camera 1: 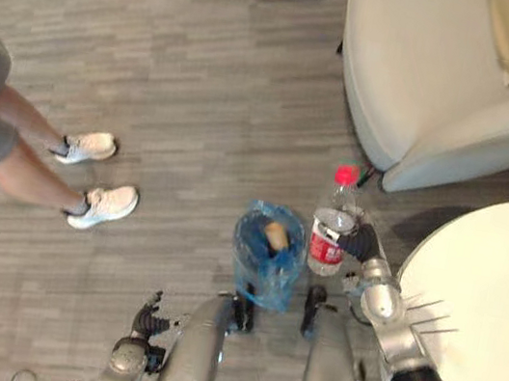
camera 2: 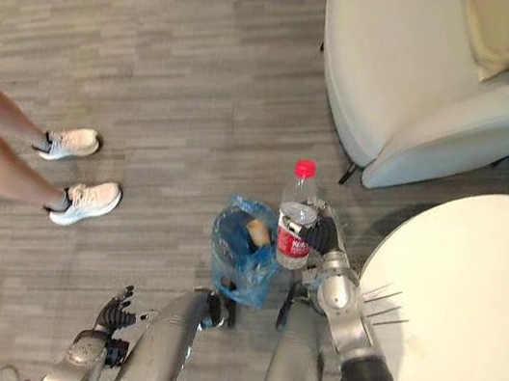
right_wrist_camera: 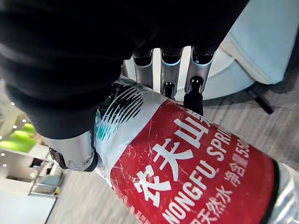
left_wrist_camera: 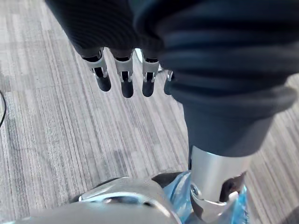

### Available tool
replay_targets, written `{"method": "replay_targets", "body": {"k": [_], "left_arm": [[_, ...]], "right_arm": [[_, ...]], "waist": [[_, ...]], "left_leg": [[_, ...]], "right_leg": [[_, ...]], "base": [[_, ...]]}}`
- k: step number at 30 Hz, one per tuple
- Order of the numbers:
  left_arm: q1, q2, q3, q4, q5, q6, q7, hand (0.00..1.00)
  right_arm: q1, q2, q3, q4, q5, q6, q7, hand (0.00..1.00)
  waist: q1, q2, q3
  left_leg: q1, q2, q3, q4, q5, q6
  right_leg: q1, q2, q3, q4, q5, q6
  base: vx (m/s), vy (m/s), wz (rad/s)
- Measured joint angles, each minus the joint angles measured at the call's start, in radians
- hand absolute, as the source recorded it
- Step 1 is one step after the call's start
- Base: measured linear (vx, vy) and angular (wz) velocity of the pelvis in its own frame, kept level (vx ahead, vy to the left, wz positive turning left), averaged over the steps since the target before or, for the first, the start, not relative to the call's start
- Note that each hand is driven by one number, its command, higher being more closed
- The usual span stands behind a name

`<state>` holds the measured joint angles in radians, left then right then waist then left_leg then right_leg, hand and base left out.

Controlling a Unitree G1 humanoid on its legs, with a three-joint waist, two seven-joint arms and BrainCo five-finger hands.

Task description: Gather rubbish on tea table into small bin, then transfer packed bag to large trash can.

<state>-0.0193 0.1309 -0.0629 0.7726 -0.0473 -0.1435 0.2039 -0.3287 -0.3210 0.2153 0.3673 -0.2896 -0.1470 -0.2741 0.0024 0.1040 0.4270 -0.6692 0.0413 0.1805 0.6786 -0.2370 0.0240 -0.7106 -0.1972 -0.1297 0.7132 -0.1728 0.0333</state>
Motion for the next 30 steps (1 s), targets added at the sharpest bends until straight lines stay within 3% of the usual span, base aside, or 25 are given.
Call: {"method": "replay_targets", "body": {"k": [5,9,14,15,22,30], "left_arm": [[-0.156,-0.055,0.061,-0.098,-0.044,-0.025,0.036,0.0],[-0.236,-0.076,0.095,-0.233,-0.08,-0.052,0.069,0.0],[-0.245,-0.087,0.116,-0.295,-0.118,-0.063,0.099,0.0],[-0.245,-0.09,0.114,-0.306,-0.122,-0.066,0.104,0.0],[-0.245,-0.1,0.105,-0.328,-0.139,-0.079,0.105,0.0],[-0.245,-0.095,0.108,-0.32,-0.137,-0.077,0.105,0.0]], "right_arm": [[-0.146,0.031,-0.003,0.018,-0.041,0.033,-0.077,1.0],[-0.294,0.027,-0.022,0.017,-0.06,0.065,-0.143,1.0],[-0.383,0.018,-0.02,0.03,-0.066,0.089,-0.183,1.0],[-0.405,0.004,-0.019,0.052,-0.066,0.092,-0.185,0.0],[-0.463,-0.041,-0.017,0.171,-0.066,0.12,-0.19,0.0],[-0.396,-0.024,-0.02,0.081,-0.067,0.117,-0.204,0.0]], "waist": [[0.023,0.004,0.077],[0.071,0.002,0.106],[0.074,-0.002,0.113],[0.073,-0.002,0.113],[0.08,-0.003,0.113],[0.066,-0.004,0.113]], "left_leg": [[-0.285,0.059,0.02,0.153,-0.005,0.008],[-0.509,0.081,0.049,0.244,0.01,0.012],[-0.609,0.072,0.043,0.268,0.034,0.039],[-0.622,0.064,0.039,0.268,0.038,0.039],[-0.648,0.046,0.039,0.245,0.052,0.027],[-0.631,0.048,0.021,0.225,0.078,0.034]], "right_leg": [[-0.246,-0.041,-0.05,0.156,-0.037,-0.014],[-0.476,-0.08,-0.046,0.275,-0.049,-0.025],[-0.57,-0.101,-0.047,0.319,-0.05,-0.025],[-0.581,-0.105,-0.044,0.325,-0.052,-0.023],[-0.616,-0.121,-0.038,0.326,-0.059,-0.016],[-0.587,-0.115,-0.061,0.314,-0.058,-0.018]], "base": [[-0.23,-0.068,0.53],[-0.14,-0.056,0.26],[-0.08,0.021,0.17],[-0.09,0.034,0.23],[-0.08,0.026,0.1],[-0.06,0.015,0.04]]}}
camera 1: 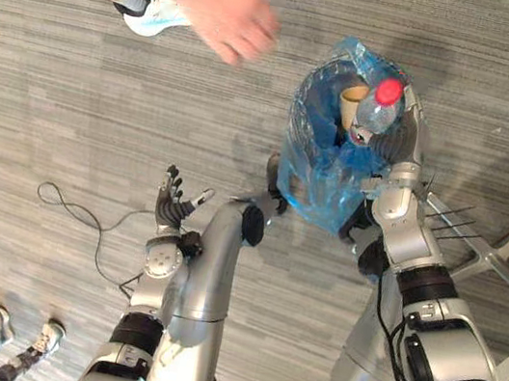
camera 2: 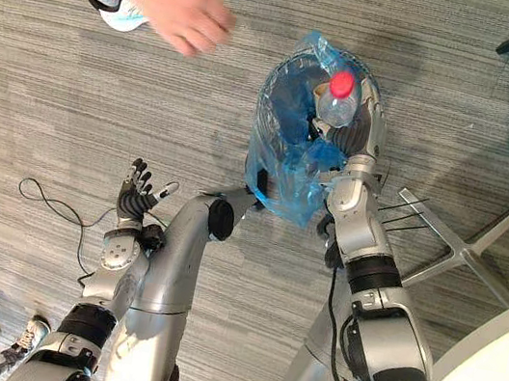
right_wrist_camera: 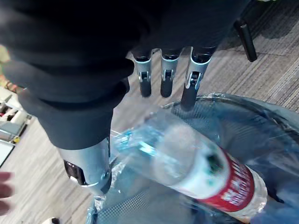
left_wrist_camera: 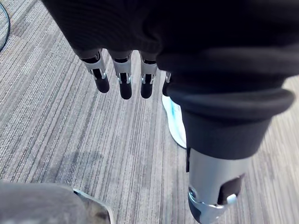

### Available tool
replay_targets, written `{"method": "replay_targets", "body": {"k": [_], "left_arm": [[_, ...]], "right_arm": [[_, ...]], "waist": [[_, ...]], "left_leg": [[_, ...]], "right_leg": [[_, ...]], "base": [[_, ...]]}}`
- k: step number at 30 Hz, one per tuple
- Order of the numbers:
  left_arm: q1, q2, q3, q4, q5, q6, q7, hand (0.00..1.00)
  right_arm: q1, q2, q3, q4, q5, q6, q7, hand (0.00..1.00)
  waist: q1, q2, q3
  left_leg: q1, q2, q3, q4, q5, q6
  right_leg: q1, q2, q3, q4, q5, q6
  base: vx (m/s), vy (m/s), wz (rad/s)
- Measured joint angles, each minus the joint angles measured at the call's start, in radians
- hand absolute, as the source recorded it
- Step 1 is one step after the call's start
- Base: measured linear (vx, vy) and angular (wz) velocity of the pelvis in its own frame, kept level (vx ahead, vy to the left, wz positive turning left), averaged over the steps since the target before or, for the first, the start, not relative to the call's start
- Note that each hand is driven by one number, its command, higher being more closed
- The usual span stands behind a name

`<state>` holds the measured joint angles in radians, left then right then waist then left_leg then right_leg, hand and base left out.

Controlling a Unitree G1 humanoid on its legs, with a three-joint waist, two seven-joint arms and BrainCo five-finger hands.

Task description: Gather rubbish on tea table into small bin, then transfer packed bag to large trash can.

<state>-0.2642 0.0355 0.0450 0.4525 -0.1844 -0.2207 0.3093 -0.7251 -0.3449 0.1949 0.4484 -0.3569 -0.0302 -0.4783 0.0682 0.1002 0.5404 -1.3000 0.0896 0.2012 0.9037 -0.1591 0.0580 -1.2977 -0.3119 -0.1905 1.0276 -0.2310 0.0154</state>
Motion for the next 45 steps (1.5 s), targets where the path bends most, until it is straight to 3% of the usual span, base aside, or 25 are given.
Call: {"method": "replay_targets", "body": {"k": [4,6,9,13,19,30,36,38,45], "left_arm": [[0.0,-0.001,-0.002,0.016,0.0,0.012,-0.001,0.0],[0.0,0.01,-0.001,0.021,0.001,0.016,-0.002,0.0],[0.0,0.01,0.001,0.032,0.005,0.017,-0.004,0.0],[0.0,0.01,0.005,0.055,0.009,0.015,-0.003,0.0],[-0.04,0.006,0.009,0.116,0.009,0.008,0.001,0.0],[-0.074,-0.007,0.046,0.178,0.009,-0.001,0.004,0.0],[-0.071,-0.012,0.033,0.186,0.01,0.022,0.0,0.0],[-0.057,-0.02,0.025,0.185,0.012,0.024,-0.003,0.0],[0.062,-0.013,-0.007,0.184,0.039,0.063,-0.026,0.0]], "right_arm": [[0.087,0.026,0.004,-0.072,-0.014,-0.006,-0.001,0.0],[0.124,0.057,0.013,-0.082,-0.049,-0.018,0.001,0.0],[0.165,0.065,0.06,-0.069,-0.13,-0.032,0.016,0.0],[0.155,0.085,0.101,0.044,-0.252,-0.029,0.053,0.0],[0.085,0.116,0.139,0.241,-0.322,0.014,0.087,0.0],[0.043,0.122,0.137,0.342,-0.316,0.038,0.088,0.0],[0.119,0.134,0.122,0.181,-0.235,0.033,0.082,0.0],[0.153,0.149,0.117,0.123,-0.197,0.023,0.082,0.0],[0.404,0.252,0.017,-0.075,-0.021,-0.033,0.091,0.0]], "waist": [[0.0,-0.017,0.0],[-0.002,-0.037,-0.001],[-0.008,-0.043,0.0],[-0.01,-0.055,0.001],[-0.003,-0.055,0.001],[0.001,-0.055,0.001],[-0.002,-0.057,0.0],[-0.002,-0.066,-0.001],[-0.013,-0.144,-0.038]], "left_leg": [[0.052,0.003,0.0,-0.035,0.007,-0.014],[0.078,0.01,0.001,-0.07,0.017,-0.03],[0.103,0.015,0.0,-0.108,0.036,-0.037],[0.128,0.012,0.002,-0.147,0.061,-0.026],[0.135,-0.002,-0.014,-0.198,0.097,-0.034],[0.141,-0.004,-0.031,-0.228,0.116,-0.051],[0.209,0.001,-0.039,-0.253,0.12,-0.052],[0.251,0.004,-0.036,-0.269,0.12,-0.052],[0.488,0.001,-0.02,-0.393,0.128,-0.065]], "right_leg": [[0.05,0.015,-0.002,-0.038,0.009,-0.008],[0.079,0.028,-0.009,-0.077,0.02,-0.002],[0.112,0.033,-0.03,-0.114,0.034,-0.003],[0.135,0.035,-0.04,-0.141,0.048,-0.014],[0.14,0.029,-0.058,-0.158,0.055,-0.023],[0.142,0.031,-0.075,-0.16,0.052,-0.021],[0.224,0.039,-0.097,-0.193,0.054,-0.028],[0.267,0.046,-0.098,-0.216,0.057,-0.03],[0.504,0.067,-0.121,-0.342,0.068,-0.023]], "base": [[-0.08,0.015,-0.05],[-0.08,0.005,-0.1],[-0.07,0.003,0.05],[-0.05,0.002,0.04],[-0.06,-0.015,0.1],[-0.07,-0.024,0.05],[-0.06,-0.02,0.02],[-0.02,-0.013,-0.05],[0.06,-0.045,0.01]]}}
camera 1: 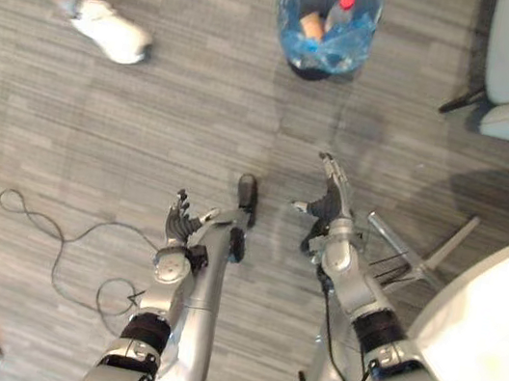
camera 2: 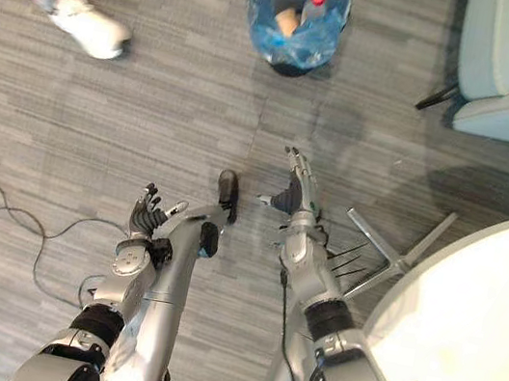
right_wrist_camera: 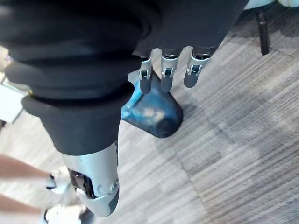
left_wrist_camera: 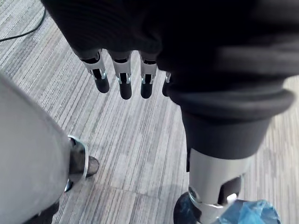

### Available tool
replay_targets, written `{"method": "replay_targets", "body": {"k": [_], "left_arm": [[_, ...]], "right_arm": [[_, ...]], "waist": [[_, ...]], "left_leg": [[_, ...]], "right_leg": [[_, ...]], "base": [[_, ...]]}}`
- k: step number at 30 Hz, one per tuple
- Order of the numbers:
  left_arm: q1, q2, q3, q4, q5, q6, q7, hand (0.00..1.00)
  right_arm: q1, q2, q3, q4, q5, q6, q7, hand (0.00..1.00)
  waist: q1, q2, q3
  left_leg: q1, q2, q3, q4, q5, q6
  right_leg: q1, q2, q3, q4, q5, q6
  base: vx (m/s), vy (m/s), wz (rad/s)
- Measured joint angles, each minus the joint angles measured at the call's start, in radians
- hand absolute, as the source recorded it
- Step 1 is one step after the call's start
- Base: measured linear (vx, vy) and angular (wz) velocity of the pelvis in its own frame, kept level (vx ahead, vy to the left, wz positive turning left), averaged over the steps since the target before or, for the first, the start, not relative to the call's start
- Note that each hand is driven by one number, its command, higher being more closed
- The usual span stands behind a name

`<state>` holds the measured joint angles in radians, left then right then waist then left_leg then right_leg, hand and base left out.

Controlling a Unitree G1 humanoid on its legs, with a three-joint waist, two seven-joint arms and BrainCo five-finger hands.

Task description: Gather rubbish on tea table into small bin, then transfer packed bag to large trash can.

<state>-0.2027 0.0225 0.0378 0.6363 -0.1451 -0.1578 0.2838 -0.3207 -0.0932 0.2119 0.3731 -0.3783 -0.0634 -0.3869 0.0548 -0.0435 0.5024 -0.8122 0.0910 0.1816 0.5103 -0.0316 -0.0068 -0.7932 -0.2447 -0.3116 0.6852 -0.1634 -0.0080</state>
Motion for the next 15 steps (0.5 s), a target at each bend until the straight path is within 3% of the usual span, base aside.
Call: {"method": "replay_targets", "body": {"k": [1,7,10,12,15], "left_arm": [[0.028,0.004,0.0,-0.002,0.0,0.003,-0.002,0.0],[0.146,0.035,-0.008,0.006,0.0,0.025,-0.038,0.0],[0.193,0.048,-0.008,0.064,0.0,0.037,-0.066,0.0],[0.229,0.063,-0.012,0.115,0.0,0.044,-0.092,0.0],[0.229,0.081,-0.012,0.155,0.001,0.045,-0.125,0.0]], "right_arm": [[0.046,0.01,-0.017,-0.01,0.038,-0.003,0.006,0.0],[0.241,0.032,-0.117,-0.025,0.126,-0.004,0.046,0.0],[0.32,0.033,-0.2,0.042,0.164,-0.003,0.068,0.0],[0.356,0.03,-0.272,0.139,0.185,-0.002,0.085,0.0],[0.379,0.019,-0.333,0.228,0.19,-0.005,0.105,0.0]], "waist": [[-0.012,-0.009,-0.007],[-0.017,-0.043,-0.055],[-0.024,-0.042,-0.139],[-0.046,-0.035,-0.212],[-0.046,-0.019,-0.257]], "left_leg": [[0.053,-0.006,-0.001,-0.028,0.003,-0.005],[0.287,-0.014,-0.003,-0.154,0.012,-0.018],[0.384,-0.02,-0.018,-0.233,0.026,-0.032],[0.459,-0.027,-0.047,-0.295,0.048,-0.035],[0.529,-0.026,-0.078,-0.36,0.081,-0.042]], "right_leg": [[0.055,0.0,-0.009,-0.024,0.001,0.0],[0.288,0.028,-0.026,-0.147,0.005,0.009],[0.387,0.044,-0.048,-0.218,0.006,0.015],[0.473,0.057,-0.082,-0.276,0.004,0.018],[0.559,0.07,-0.131,-0.329,0.003,0.019]], "base": [[0.13,-0.06,0.13],[0.14,-0.058,0.02],[0.16,-0.06,0.12],[0.2,-0.054,0.29],[0.15,-0.055,0.36]]}}
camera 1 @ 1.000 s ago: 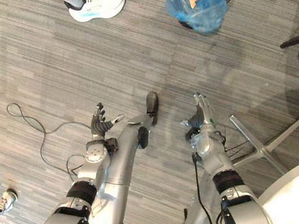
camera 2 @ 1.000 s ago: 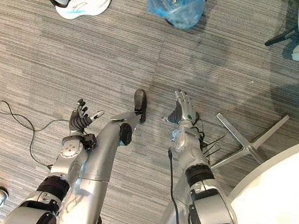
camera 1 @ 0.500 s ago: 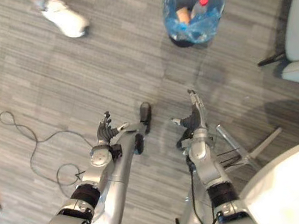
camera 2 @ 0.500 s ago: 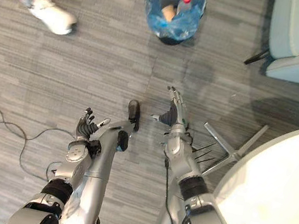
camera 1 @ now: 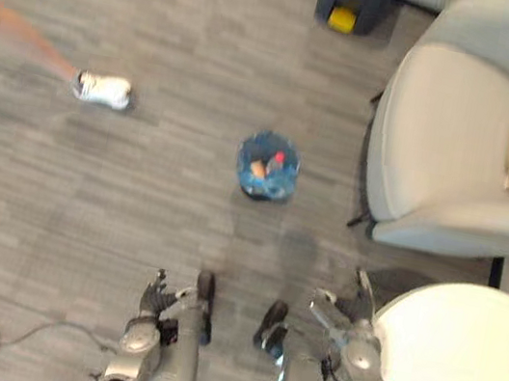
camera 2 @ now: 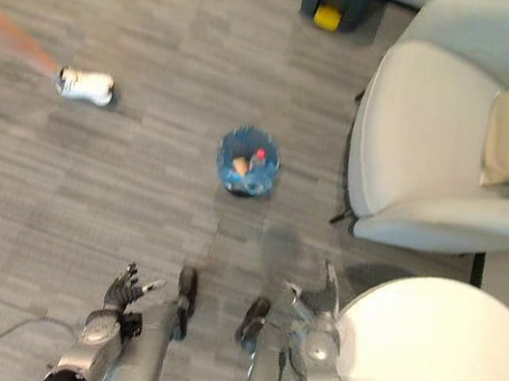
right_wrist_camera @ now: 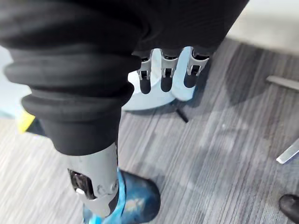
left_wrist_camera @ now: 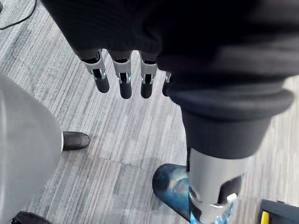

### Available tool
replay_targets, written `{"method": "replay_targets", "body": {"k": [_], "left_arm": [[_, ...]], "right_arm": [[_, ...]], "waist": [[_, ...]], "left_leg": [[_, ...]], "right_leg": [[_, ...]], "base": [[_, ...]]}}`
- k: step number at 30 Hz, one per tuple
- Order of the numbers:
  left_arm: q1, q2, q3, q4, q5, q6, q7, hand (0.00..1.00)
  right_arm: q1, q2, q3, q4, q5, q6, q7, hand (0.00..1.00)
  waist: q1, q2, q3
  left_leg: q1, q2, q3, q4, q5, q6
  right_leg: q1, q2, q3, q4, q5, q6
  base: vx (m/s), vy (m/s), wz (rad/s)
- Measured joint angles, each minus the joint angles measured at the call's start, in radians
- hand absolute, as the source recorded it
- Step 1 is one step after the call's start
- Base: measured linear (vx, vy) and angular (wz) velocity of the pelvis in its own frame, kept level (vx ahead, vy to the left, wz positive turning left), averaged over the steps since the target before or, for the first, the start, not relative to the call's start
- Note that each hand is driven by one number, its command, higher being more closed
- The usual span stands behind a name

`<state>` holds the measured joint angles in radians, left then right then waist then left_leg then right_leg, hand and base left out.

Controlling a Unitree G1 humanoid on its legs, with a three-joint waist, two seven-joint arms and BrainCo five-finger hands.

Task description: Gather rubbish on tea table into small bin, then transfer packed bag to large trash can.

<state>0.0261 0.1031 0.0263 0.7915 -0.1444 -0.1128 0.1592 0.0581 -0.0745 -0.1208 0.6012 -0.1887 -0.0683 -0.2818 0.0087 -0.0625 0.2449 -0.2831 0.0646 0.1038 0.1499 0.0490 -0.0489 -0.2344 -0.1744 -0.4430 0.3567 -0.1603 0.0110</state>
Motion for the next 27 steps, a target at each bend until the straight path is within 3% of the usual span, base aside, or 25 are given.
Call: {"method": "replay_targets", "body": {"k": [2,4,6,11,16,19,20,21,24,26,27], "left_arm": [[0.0,0.003,0.0,0.004,0.001,0.0,-0.007,0.0],[0.005,0.002,0.0,0.026,0.04,0.001,-0.024,0.0],[0.014,0.004,0.002,0.026,0.043,0.001,-0.027,0.0],[0.06,0.004,0.008,0.027,0.043,0.008,-0.028,0.0],[0.112,0.008,0.023,0.021,0.032,0.017,-0.028,0.0],[0.111,0.042,0.023,0.019,0.033,0.018,-0.025,0.0],[0.112,0.049,0.023,0.019,0.033,0.02,-0.025,0.0],[0.111,0.055,0.024,0.019,0.033,0.02,-0.024,0.0],[0.086,0.058,0.024,0.018,0.033,0.02,-0.024,0.0],[0.067,0.056,0.023,0.018,0.036,0.019,-0.024,0.0],[0.065,0.051,0.023,0.018,0.041,0.018,-0.025,0.0]], "right_arm": [[-0.001,-0.003,-0.003,0.016,0.0,0.0,0.003,0.0],[-0.003,-0.012,-0.029,0.07,0.0,-0.001,0.026,0.0],[-0.006,-0.012,-0.042,0.105,0.002,0.0,0.033,0.0],[-0.028,-0.01,-0.07,0.178,0.031,0.011,0.048,0.0],[-0.028,-0.007,-0.065,0.202,0.043,0.034,0.051,0.0],[-0.029,0.002,-0.033,0.197,0.042,0.043,0.055,0.0],[-0.024,0.011,-0.021,0.197,0.042,0.044,0.056,0.0],[-0.022,0.019,-0.018,0.195,0.041,0.044,0.062,0.0],[-0.025,0.014,-0.018,0.167,0.041,0.043,0.064,0.0],[-0.025,0.001,-0.018,0.167,0.04,0.043,0.064,0.0],[-0.018,-0.003,-0.017,0.164,0.039,0.043,0.064,0.0]], "waist": [[0.0,0.006,-0.005],[0.002,0.035,-0.028],[0.001,0.042,-0.032],[0.006,0.045,-0.039],[0.005,0.037,-0.033],[-0.004,0.018,-0.009],[-0.014,0.016,0.005],[-0.019,0.021,0.012],[-0.025,0.015,0.036],[-0.031,0.02,0.047],[-0.049,0.018,0.047]], "left_leg": [[0.015,0.0,-0.006,-0.01,0.004,-0.005],[0.044,-0.002,-0.01,-0.014,0.005,-0.006],[0.054,0.006,0.036,-0.014,0.0,-0.011],[0.057,0.004,0.082,0.003,-0.028,0.03],[0.027,0.011,0.148,0.229,-0.209,0.078],[0.039,0.007,0.169,0.299,-0.284,0.092],[0.056,0.015,0.169,0.301,-0.295,0.099],[0.06,0.024,0.162,0.303,-0.305,0.097],[0.075,0.029,0.139,0.289,-0.315,0.093],[0.093,0.025,0.114,0.277,-0.328,0.071],[0.107,0.016,0.08,0.289,-0.348,0.043]], "right_leg": [[0.018,0.001,-0.011,-0.007,0.0,0.0],[0.074,-0.001,-0.047,-0.023,-0.009,0.005],[0.109,-0.002,-0.066,-0.04,-0.008,0.007],[0.123,-0.003,-0.05,-0.072,0.001,0.043],[0.094,-0.059,0.042,0.066,-0.069,0.109],[-0.047,-0.107,0.163,0.367,-0.009,0.077],[-0.087,-0.096,0.189,0.414,-0.029,0.084],[-0.112,-0.07,0.2,0.386,-0.055,0.091],[-0.137,-0.019,0.196,0.189,-0.044,0.105],[-0.138,0.015,0.222,0.014,0.011,0.109],[-0.138,0.03,0.287,-0.045,0.059,0.101]], "base": [[0.07,-0.025,0.26],[0.04,0.009,0.37],[0.0,0.047,0.3],[0.02,0.086,-0.02],[0.07,0.141,-0.41],[0.1,0.102,-0.3],[0.17,0.049,-0.09],[0.16,0.028,-0.03],[0.2,-0.035,0.15],[0.22,-0.076,0.48],[0.24,-0.113,0.69]]}}
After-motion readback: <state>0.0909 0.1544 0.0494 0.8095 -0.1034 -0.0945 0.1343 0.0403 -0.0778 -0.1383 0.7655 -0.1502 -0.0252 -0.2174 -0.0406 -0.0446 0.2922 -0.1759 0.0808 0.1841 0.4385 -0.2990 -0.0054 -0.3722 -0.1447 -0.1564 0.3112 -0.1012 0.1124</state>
